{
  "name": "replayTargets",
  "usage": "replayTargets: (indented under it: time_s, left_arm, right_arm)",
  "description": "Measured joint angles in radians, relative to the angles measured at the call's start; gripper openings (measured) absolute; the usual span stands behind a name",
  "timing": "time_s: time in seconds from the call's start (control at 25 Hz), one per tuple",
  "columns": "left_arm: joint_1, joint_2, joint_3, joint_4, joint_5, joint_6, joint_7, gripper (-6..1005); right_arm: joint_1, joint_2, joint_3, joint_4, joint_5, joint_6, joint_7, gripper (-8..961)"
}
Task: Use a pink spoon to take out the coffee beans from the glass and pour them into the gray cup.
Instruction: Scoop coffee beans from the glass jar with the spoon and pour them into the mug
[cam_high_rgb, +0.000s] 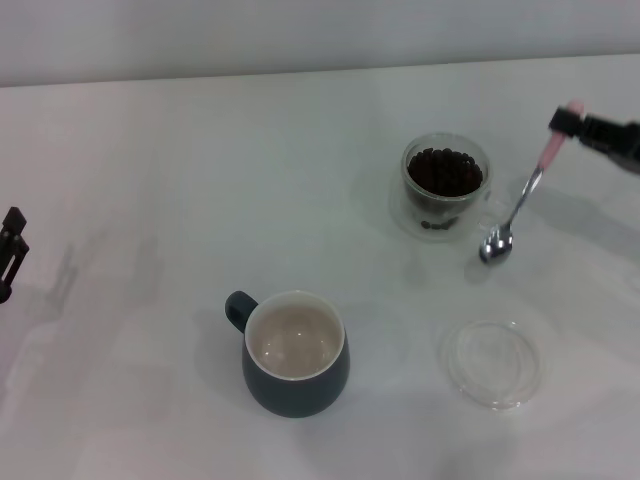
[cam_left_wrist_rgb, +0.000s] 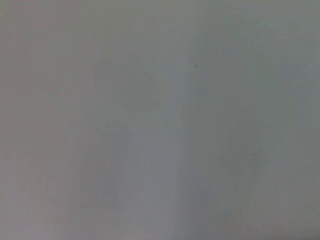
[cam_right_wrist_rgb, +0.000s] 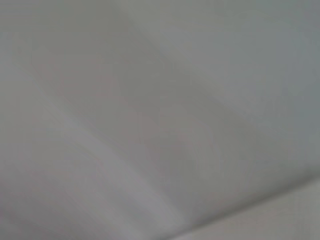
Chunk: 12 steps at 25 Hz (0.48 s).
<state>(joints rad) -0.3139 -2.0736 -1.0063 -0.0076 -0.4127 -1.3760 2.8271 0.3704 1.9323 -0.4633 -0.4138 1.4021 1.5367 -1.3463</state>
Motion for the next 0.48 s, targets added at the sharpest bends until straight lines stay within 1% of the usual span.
replayTargets:
  time_s: [0.2,0.32,0.48]
  left_arm:
    - [-0.001,0.000,0.000,-0.005,0.000,0.000,0.000,627]
    - [-0.001,-0.001,0.000,-0.006,0.000,0.000,0.000,627]
    - [0.000,-0.002,0.000,-0.007,0.001,-0.001,0.000,626]
  right_arm:
    - [0.039,0.021,0.001,-0.062,0.059,-0.024,-0.061,152]
    - [0.078,0.029,0.000,-0.065,0.069,-0.070,-0.122,153]
    - [0.118,0.046,-0.006,-0.065,0.068,-0.136,-0.203,154]
